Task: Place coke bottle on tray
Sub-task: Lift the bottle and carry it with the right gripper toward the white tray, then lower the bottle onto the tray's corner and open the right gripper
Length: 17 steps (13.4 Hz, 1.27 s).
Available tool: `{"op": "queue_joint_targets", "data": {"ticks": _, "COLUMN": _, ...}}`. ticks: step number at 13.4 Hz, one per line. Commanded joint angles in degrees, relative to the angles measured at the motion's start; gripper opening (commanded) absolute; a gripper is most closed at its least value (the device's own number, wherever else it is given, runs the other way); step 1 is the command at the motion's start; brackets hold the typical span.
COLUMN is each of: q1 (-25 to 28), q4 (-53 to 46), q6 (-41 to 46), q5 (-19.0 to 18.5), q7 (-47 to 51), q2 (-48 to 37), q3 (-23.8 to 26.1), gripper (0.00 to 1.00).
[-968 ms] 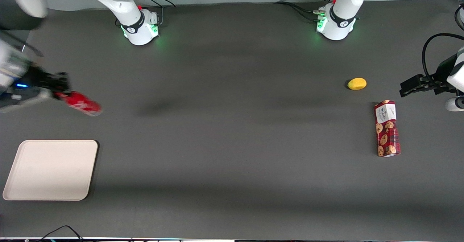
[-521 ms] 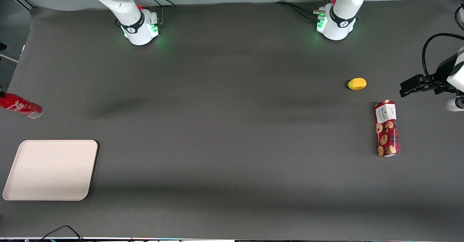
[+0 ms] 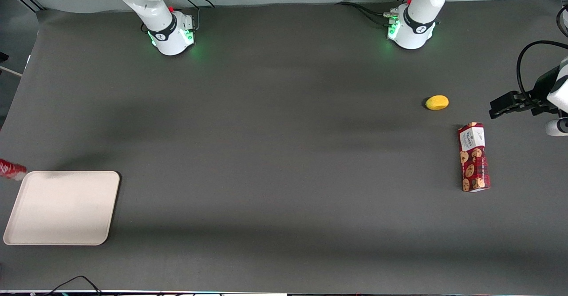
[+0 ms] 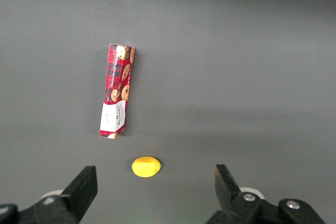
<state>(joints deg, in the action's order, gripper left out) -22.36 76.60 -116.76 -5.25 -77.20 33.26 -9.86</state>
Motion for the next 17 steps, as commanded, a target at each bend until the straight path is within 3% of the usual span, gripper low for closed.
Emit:
{"op": "queue_joint_targets", "data": {"ticks": 1, "q1": -1.63, "q4": -6.64, "q6": -4.86, "q5": 0.85, "q7": -2.86, "q2": 7.59, "q3": 0.55, "gripper": 0.00}}
{"op": "queue_joint_targets", "data": {"ticks": 7, "q1": -4.45, "q4": -6.55, "q6": -7.79, "q5": 4.27, "q7": -2.78, "q2": 10.95, "q3": 0.72, "gripper": 0.00}}
{"op": "queue_joint_targets", "data": {"ticks": 16, "q1": -2.25, "q4": -6.64, "q6": -4.89, "q5": 4.45, "q7": -1.99, "q2": 9.63, "q3": 0.98, "gripper": 0.00}}
{"op": "queue_joint_targets", "data": {"ticks": 17, "q1": -2.34, "q4": -6.64, "q6": -4.97, "q5": 4.80, "q7": -1.99, "q2": 9.72, "q3": 0.98, "gripper": 0.04}}
